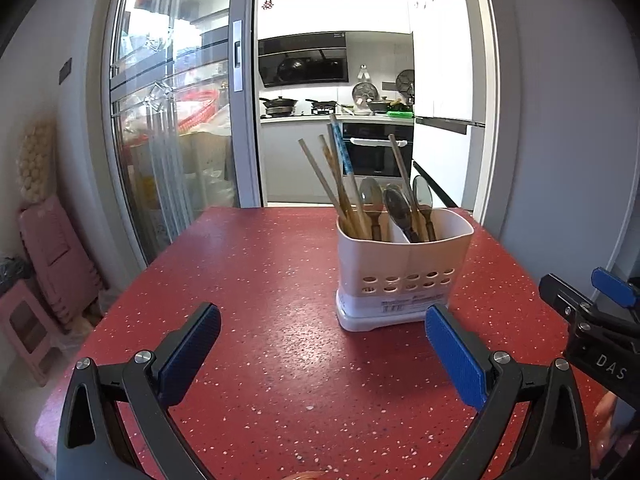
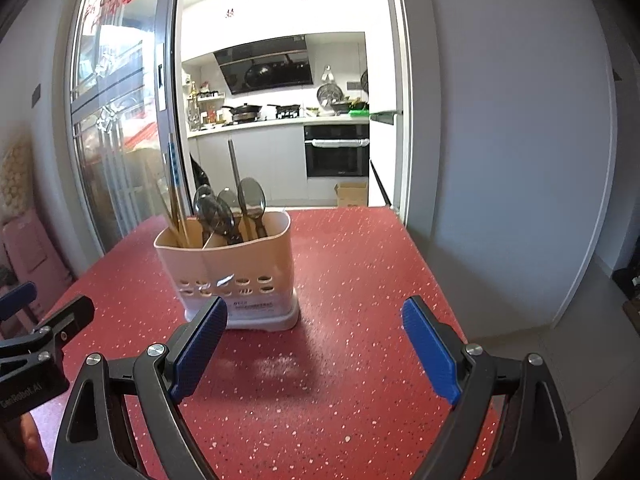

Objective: Organize utensils

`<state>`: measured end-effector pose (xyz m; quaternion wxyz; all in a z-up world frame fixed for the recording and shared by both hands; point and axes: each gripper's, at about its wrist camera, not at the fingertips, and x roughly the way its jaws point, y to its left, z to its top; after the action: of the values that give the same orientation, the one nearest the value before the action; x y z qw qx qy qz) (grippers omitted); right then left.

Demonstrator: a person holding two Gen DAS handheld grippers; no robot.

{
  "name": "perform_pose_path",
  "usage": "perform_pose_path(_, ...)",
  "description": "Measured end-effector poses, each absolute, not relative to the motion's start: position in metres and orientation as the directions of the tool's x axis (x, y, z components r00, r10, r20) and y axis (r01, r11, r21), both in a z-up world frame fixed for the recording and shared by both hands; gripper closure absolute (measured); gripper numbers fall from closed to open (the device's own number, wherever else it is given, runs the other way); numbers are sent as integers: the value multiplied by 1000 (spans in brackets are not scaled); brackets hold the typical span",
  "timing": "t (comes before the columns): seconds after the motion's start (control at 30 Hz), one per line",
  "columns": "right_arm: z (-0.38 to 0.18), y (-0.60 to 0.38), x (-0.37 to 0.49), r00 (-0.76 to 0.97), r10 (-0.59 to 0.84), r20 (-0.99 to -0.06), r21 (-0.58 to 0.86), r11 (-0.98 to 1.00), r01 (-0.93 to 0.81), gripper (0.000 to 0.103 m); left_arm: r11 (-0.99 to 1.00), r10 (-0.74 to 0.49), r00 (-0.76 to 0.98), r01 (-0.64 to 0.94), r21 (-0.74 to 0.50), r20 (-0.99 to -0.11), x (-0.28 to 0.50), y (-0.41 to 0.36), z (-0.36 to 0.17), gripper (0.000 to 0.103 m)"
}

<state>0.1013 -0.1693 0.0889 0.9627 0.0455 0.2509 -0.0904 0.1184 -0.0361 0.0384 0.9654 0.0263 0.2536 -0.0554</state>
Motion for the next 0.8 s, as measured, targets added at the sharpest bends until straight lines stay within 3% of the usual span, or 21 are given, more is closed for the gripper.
perform_pose_path(0.27,96,-161,97,882,-171,-440,-6,982,188,12,995,-88,866,103,4,-492,122,-34,40,0)
perform_pose_path(0.8,77,-154,101,884,-150,-443,-2,986,166,12,999,-47,860,51,-6,-508,129,-20,13,0)
